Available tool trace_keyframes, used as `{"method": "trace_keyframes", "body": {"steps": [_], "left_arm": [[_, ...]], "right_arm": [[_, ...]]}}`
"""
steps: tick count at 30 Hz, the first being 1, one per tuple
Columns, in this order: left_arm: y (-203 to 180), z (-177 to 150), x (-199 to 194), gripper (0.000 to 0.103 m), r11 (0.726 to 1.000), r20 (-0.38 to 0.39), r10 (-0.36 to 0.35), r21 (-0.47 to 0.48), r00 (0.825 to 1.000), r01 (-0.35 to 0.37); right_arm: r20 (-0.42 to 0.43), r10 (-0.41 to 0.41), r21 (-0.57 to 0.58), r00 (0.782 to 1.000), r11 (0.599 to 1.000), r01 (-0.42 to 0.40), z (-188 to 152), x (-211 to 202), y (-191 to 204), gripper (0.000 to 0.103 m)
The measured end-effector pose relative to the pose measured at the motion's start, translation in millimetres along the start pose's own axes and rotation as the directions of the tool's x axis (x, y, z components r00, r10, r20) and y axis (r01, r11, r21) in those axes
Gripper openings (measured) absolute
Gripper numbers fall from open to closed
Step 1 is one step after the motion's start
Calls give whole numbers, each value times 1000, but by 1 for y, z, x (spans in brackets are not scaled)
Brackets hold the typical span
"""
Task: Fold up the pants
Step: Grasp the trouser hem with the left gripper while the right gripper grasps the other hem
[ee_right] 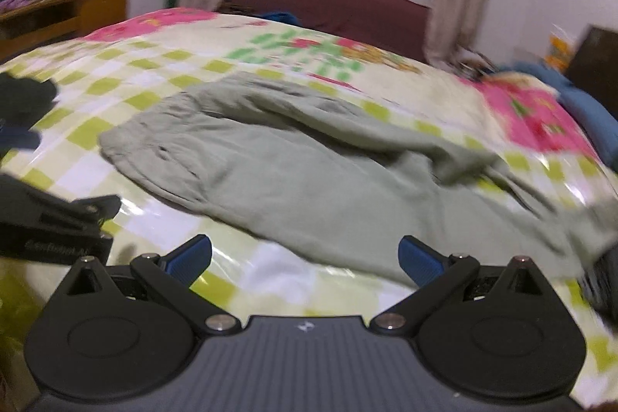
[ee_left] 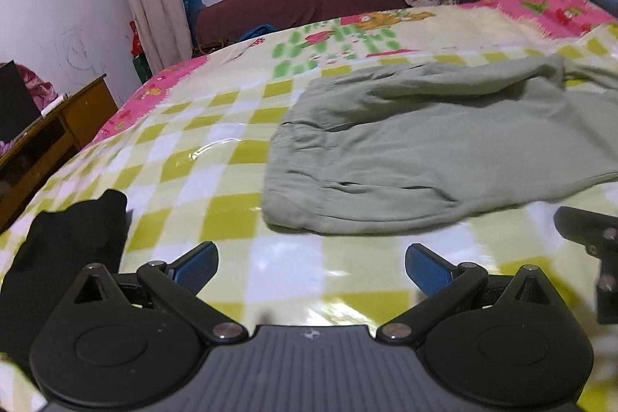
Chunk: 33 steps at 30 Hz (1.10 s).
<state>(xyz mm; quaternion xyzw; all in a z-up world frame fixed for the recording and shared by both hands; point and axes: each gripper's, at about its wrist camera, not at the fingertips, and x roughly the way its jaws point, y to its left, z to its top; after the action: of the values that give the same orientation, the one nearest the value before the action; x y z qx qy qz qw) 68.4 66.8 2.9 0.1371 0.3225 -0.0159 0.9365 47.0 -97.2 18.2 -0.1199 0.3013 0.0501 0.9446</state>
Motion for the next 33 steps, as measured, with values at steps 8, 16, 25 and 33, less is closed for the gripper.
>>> {"method": "trace_keyframes", "body": {"steps": [8, 16, 25, 33], "left_arm": [[15, 10, 53, 103, 997, 3, -36, 64, 999, 35], [20, 11, 56, 81, 978, 6, -162, 136, 987, 160], [18, 16, 71, 75, 961, -13, -209, 183, 978, 208], [38, 9, 59, 43, 963, -65, -188, 183, 980, 197]], "right_arm": [[-29, 118, -102, 993, 987, -121, 11, 53, 17, 93], [-107, 242, -59, 964, 967, -250, 20, 82, -3, 73], [-109, 273, -199, 956, 936, -290, 19, 93, 14, 76], [-161, 350, -134, 923, 919, -372, 24, 85, 40, 16]]}}
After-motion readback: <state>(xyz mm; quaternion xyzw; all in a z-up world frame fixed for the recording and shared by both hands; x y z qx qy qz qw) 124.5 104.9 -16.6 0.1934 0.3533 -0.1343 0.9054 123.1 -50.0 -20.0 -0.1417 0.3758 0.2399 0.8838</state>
